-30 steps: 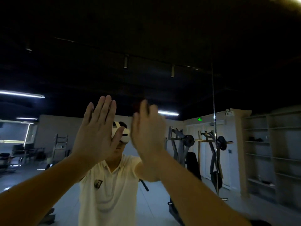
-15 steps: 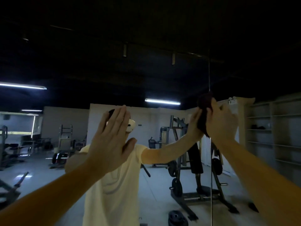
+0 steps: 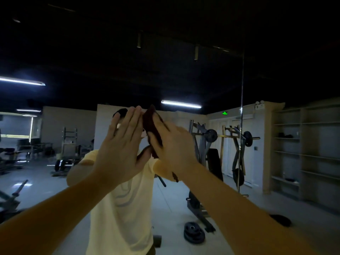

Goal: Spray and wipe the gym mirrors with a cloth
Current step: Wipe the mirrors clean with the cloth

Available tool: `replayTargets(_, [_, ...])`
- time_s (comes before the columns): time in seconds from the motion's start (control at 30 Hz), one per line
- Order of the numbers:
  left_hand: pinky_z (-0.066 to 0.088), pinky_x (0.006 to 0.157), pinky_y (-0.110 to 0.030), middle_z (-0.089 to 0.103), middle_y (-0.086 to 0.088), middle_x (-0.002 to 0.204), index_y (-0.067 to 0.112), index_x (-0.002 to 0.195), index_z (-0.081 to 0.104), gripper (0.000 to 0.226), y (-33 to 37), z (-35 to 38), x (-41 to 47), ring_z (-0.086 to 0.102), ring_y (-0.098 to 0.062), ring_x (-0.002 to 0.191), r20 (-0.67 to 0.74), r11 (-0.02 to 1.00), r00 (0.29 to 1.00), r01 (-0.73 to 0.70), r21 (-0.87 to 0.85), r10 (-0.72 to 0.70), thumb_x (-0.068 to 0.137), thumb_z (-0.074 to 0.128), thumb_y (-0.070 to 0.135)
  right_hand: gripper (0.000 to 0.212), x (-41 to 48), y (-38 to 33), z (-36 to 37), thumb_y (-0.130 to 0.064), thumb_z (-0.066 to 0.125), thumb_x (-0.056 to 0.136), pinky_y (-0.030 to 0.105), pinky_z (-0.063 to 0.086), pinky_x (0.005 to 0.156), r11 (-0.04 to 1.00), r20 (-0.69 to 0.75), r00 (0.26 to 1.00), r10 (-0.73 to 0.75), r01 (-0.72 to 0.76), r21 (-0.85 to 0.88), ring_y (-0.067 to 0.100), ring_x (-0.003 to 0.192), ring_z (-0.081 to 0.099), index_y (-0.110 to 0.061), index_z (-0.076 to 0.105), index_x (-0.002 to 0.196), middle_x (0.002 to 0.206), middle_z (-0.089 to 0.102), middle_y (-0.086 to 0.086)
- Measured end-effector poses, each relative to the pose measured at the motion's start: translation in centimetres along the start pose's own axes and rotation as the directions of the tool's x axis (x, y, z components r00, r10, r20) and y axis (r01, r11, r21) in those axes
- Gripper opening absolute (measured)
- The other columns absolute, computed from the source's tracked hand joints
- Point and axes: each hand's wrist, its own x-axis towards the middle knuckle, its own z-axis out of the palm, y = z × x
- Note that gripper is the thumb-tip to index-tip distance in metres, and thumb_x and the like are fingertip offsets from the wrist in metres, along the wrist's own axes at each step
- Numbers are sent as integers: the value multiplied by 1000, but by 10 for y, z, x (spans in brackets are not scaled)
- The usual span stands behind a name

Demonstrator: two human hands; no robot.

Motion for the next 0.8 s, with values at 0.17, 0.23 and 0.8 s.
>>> replayTargets(0.17, [23, 124, -64, 19, -25, 170, -5, 161, 25, 86, 1, 1, 0, 16, -37, 160, -68, 1000, 998, 3, -13, -4, 103, 47, 53, 50, -27, 89, -31, -40, 45, 101, 39, 60, 67, 988, 8, 1000, 9, -8, -153, 24, 75, 68, -12, 52, 142, 102, 70, 10])
replayTargets(0.23, [23, 124, -64, 19, -25, 170, -5, 161, 25, 87, 2, 1, 0, 16, -38, 160, -73, 1000, 997, 2, -12, -3, 102, 49, 54, 55, -41, 128, -44, -43, 35, 104, 35, 57, 66, 959, -20, 984, 175, -175, -224, 25, 72, 67, -11, 53, 144, 98, 69, 12])
replayTargets(0.8, [7, 130, -57, 5, -23, 173, -3, 164, 13, 78, 2, -1, 0, 2, -33, 162, 45, 1000, 999, 2, 15, -2, 108, 22, 51, 51, -22, -37, 1, -35, 43, 103, 38, 51, 78, 980, -19, 980, 199, -199, -7, 24, 76, 66, -5, 56, 141, 102, 71, 11])
